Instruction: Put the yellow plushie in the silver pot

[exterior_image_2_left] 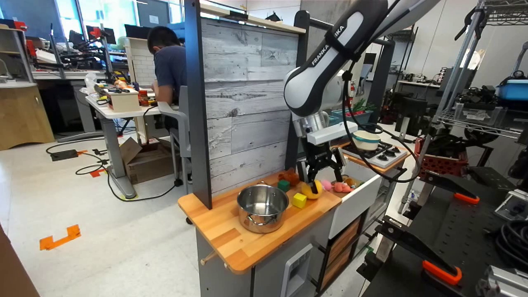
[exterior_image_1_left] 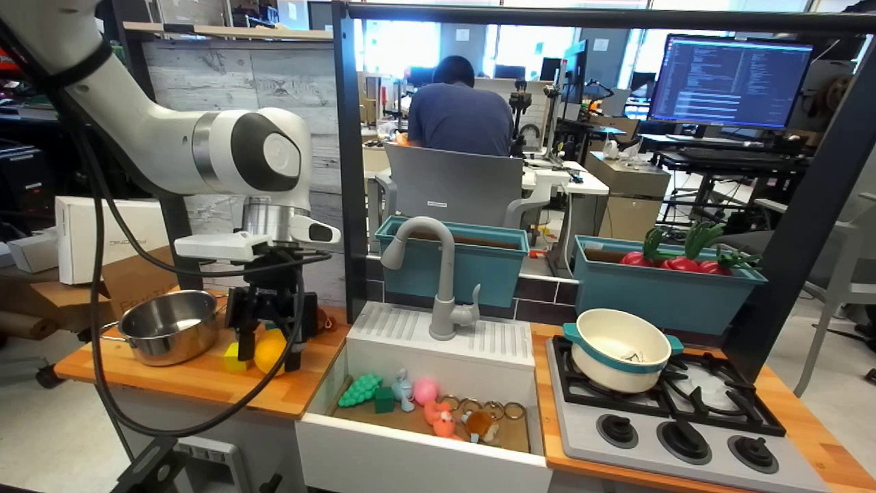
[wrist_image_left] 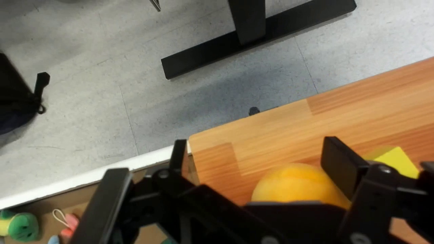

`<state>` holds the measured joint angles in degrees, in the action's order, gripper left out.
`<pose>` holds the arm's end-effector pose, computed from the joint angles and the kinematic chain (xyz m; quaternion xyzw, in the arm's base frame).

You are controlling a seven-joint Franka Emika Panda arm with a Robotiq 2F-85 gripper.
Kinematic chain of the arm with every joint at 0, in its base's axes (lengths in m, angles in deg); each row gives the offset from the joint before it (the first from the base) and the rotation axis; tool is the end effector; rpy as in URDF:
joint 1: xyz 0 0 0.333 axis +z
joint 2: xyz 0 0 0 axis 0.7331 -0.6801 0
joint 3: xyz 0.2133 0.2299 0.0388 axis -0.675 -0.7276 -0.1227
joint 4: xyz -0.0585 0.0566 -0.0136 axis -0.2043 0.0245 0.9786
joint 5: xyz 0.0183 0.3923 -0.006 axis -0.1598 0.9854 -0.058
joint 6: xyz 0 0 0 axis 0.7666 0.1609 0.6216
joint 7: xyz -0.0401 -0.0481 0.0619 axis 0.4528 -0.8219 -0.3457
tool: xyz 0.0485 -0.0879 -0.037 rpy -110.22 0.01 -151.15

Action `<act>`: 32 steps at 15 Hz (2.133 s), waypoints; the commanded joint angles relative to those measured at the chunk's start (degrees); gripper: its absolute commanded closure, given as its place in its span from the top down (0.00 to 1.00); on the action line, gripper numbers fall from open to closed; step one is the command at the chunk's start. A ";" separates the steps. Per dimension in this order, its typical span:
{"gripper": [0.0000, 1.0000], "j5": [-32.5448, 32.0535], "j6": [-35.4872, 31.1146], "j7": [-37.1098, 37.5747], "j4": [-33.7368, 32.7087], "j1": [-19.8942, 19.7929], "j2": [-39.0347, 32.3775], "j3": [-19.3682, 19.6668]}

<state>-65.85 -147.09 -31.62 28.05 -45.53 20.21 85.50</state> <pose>0.6419 -0.0364 0.0103 0.9601 -0.1413 -0.2236 0.0903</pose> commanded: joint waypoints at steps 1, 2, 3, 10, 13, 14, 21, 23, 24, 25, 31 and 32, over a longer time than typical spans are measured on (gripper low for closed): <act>1.00 0.14 1.87 0.09 -1.48 0.36 -1.09 0.90; 1.00 0.07 1.82 0.30 -1.72 0.50 -1.19 1.08; 1.00 -0.08 1.56 0.49 -2.04 0.70 -1.14 1.25; 1.00 -1.14 -1.04 0.63 -4.04 2.40 0.07 1.44; 1.00 -1.31 -1.08 0.72 -4.20 2.90 -0.57 1.63; 1.00 -1.34 -1.05 0.79 -4.07 2.99 -0.70 1.73; 1.00 -1.88 -0.19 1.00 -6.47 2.81 -2.70 3.03; 0.74 -2.23 0.71 0.59 -7.97 2.65 -3.54 3.23; 0.74 -2.26 1.01 0.58 -8.68 2.51 -3.93 3.24; 0.67 -2.28 1.14 0.59 -9.17 2.45 -4.18 3.27; 0.20 -2.35 0.82 0.98 -10.56 2.59 -4.93 3.54; 0.14 -2.28 0.80 1.11 -10.43 2.58 -4.80 3.51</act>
<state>-67.25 -147.26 -31.05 20.29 -43.16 16.77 88.68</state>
